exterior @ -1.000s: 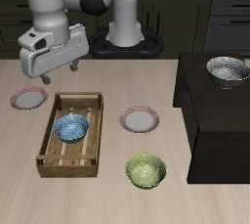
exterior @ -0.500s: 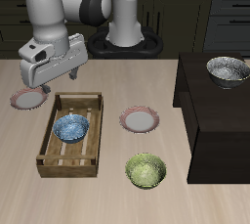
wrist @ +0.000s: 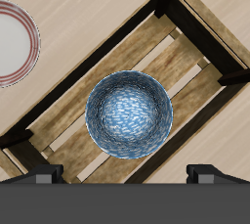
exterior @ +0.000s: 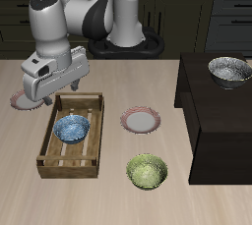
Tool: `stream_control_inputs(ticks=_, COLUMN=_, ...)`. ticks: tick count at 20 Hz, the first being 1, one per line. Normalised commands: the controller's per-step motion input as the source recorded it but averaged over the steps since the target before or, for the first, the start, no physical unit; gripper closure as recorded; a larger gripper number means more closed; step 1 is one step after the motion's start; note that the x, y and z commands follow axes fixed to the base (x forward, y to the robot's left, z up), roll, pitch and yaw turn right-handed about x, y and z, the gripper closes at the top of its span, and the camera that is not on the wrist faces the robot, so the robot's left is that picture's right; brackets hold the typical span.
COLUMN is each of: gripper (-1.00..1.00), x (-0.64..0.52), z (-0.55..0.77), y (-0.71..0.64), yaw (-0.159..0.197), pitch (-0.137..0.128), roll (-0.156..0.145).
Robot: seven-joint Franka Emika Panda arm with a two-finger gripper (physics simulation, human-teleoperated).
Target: Place the blue bowl onto the plate that is next to the blue bowl
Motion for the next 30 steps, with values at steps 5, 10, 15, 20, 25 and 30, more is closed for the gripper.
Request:
stream_control_inputs(ticks=5, gripper=-1.00, x=0.10, z=-0.26, y=0.08, yaw=0.011, pitch=0.038, roll=0.017)
stream_control_inputs(ticks=10, gripper=-1.00, x=0.04, z=-0.12, y=0.08, yaw=-0.003, pitch=0.000, roll=0.004)
stream_control_inputs(ticks=15, gripper=-1.00, x=0.00, z=-0.19, y=0.21, yaw=0.008, pitch=0.013, roll=0.027)
stream_control_inputs(ticks=20, gripper=-1.00, x=0.05, z=-0.21, y=0.09, yaw=0.006, pitch=0.016, roll=0.000)
stream_control_inputs(ticks=25, gripper=-1.00, x=0.02, z=-0.18, y=0.09, yaw=-0.005, pitch=0.013, roll=0.004)
stream_control_inputs(ticks=30, gripper=-1.00, x=0.01, z=-0.14, y=0.10, yaw=-0.009, pitch=0.015, roll=0.017)
